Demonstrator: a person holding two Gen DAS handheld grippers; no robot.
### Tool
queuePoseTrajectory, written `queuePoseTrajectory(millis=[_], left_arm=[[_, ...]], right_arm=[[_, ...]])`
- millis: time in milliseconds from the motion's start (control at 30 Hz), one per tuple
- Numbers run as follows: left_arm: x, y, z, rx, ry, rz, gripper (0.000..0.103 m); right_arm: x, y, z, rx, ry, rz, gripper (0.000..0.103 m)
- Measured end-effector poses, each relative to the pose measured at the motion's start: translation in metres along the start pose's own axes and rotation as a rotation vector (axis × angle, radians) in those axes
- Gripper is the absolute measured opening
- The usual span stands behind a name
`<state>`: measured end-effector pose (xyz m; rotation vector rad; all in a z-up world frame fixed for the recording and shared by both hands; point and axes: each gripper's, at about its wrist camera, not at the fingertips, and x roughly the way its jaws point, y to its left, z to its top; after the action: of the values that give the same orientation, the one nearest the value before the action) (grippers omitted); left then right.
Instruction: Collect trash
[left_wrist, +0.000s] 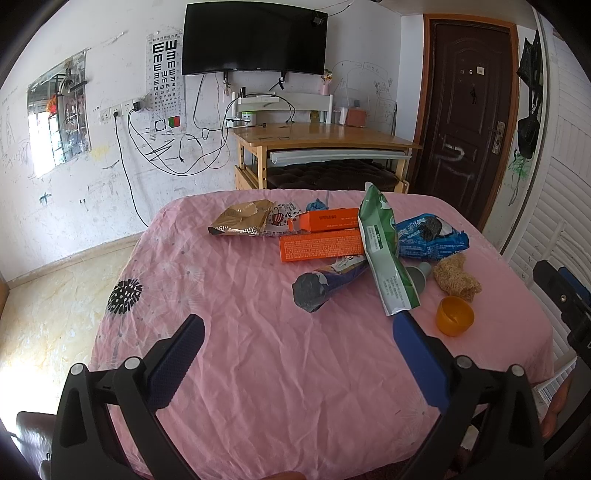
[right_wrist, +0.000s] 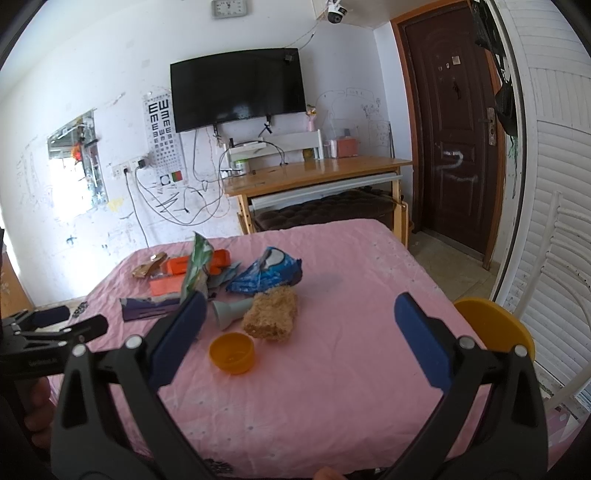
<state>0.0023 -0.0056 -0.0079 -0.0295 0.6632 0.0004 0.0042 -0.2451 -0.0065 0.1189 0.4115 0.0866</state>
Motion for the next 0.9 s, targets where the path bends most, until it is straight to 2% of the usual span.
queuePoseTrajectory(millis=[900], left_arm=[[0.0020,0.0026,-0.0030,-0.003,0.008,-0.002,0.097]], right_arm=[[0.0012,0.0031,-0.0020,0.000,0.010,0.008,0.099]])
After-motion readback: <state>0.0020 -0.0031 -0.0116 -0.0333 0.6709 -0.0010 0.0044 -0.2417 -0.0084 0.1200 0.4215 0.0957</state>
